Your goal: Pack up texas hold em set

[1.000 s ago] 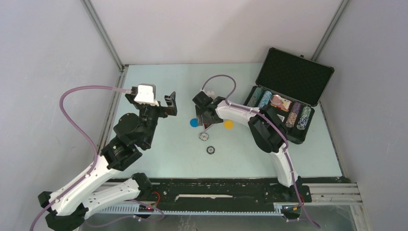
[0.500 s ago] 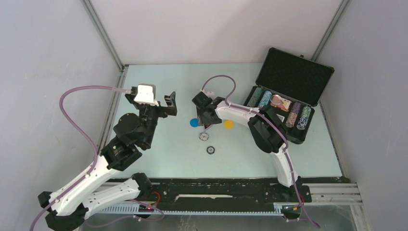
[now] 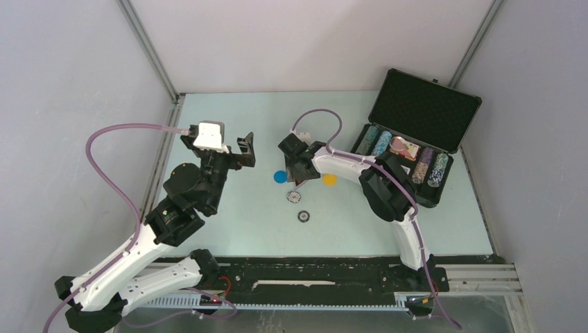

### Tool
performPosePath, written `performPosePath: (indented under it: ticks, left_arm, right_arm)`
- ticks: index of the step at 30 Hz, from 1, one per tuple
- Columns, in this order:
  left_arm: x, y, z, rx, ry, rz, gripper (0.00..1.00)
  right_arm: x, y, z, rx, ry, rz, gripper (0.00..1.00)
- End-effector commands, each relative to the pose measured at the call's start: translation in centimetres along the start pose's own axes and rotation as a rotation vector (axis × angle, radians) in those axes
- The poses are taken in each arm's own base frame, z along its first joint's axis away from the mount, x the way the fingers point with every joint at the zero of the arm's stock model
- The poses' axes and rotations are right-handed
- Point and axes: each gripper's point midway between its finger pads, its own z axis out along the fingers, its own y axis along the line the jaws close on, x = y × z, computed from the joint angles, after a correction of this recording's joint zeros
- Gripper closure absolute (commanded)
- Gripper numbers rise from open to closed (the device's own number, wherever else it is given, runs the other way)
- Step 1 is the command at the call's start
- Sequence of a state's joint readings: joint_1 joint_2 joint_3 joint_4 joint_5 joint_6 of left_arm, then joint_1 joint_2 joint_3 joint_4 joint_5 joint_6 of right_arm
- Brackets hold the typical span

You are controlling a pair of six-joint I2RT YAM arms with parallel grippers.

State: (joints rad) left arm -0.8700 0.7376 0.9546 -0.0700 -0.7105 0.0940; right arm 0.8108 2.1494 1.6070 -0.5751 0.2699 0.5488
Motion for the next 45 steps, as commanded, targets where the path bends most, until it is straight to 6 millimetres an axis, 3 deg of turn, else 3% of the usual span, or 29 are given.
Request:
performPosePath:
  ticks: [1, 6, 12, 15, 21, 25, 29, 32, 39, 45]
  left_arm:
    - [-1.5, 0.3, -0.1, -0.002, -0.035, -0.046, 0.0]
    - [-1.4, 0.3, -0.1, -0.001, -0.033, -0.045, 0.0]
    - [-1.4, 0.1, -0.1, 0.004, -0.031, -0.047, 0.0]
    - [-1.4, 0.0, 0.0, 0.009, -0.029, -0.052, 0.0]
    - [-2.2, -0.1, -0.3, 0.019, -0.032, -0.09, 0.0]
    - [-4.4, -0.6, -0.7, 0.061, -0.024, -0.151, 0.0]
    - [-5.0, -2.0, -0.8, 0.13, 0.0, -0.151, 0.0]
    - [-3.2, -2.2, -0.2, 0.112, 0.024, -0.11, 0.0]
    - [-0.5, -1.5, -0.3, 0.082, 0.034, -0.066, 0.0]
    - [0.3, -1.7, -0.3, 0.089, 0.034, -0.065, 0.0]
  right_arm:
    - [-3.8, -0.5, -3.4, -0.024, -0.134, 0.049, 0.37]
    - [-5.8, -2.5, -5.5, -0.027, -0.193, 0.091, 0.38]
    - [-7.7, -6.4, -9.3, -0.03, -0.291, 0.167, 0.39]
    - [-8.1, -10.3, -11.0, 0.028, -0.331, 0.225, 0.39]
    - [-6.8, -20.4, -12.5, 0.165, -0.346, 0.395, 0.39]
    - [-5.6, -27.1, -13.5, 0.273, -0.349, 0.517, 0.39]
    - [-4.5, -31.8, -13.8, 0.36, -0.345, 0.641, 0.39]
    - [-3.9, -33.7, -13.3, 0.412, -0.34, 0.715, 0.39]
    - [-4.4, -38.1, -12.3, 0.431, -0.346, 0.834, 0.39]
    - [-5.7, -39.5, -12.3, 0.433, -0.392, 0.812, 0.39]
